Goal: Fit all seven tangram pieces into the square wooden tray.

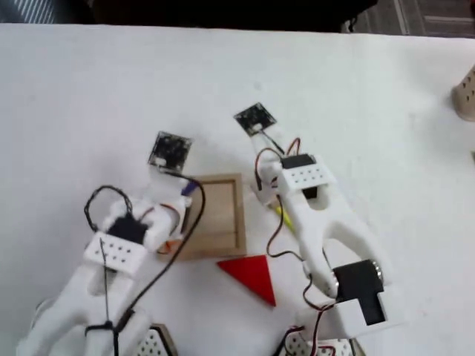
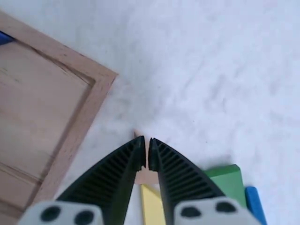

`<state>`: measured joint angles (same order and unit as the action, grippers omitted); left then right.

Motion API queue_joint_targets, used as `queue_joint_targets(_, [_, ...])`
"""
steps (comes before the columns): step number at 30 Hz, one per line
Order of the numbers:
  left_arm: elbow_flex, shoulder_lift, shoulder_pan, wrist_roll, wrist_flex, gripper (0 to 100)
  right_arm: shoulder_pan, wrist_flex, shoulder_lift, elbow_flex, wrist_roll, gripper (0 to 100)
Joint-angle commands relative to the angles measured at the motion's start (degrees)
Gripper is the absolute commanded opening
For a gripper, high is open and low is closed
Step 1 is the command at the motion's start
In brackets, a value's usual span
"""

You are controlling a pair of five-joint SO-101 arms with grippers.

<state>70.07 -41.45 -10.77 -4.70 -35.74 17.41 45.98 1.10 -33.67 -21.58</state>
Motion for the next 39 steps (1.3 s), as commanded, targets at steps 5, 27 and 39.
queue_joint_targets(5, [1.1, -8.6, 2.9, 0.0, 1.0, 3, -3.4, 0.8, 1.5, 3.9, 0.2, 1.7])
queue_joint_targets(27, [-7.1, 12.3, 17.6, 0.3, 14.8, 3, -8.1, 14.2, 4.4, 3.1, 0.7, 2.2])
queue_joint_targets(39, [-11.4, 19.6, 18.8, 0.4, 14.8, 3, -10.9, 15.6, 7.2, 0.4, 0.6, 1.9])
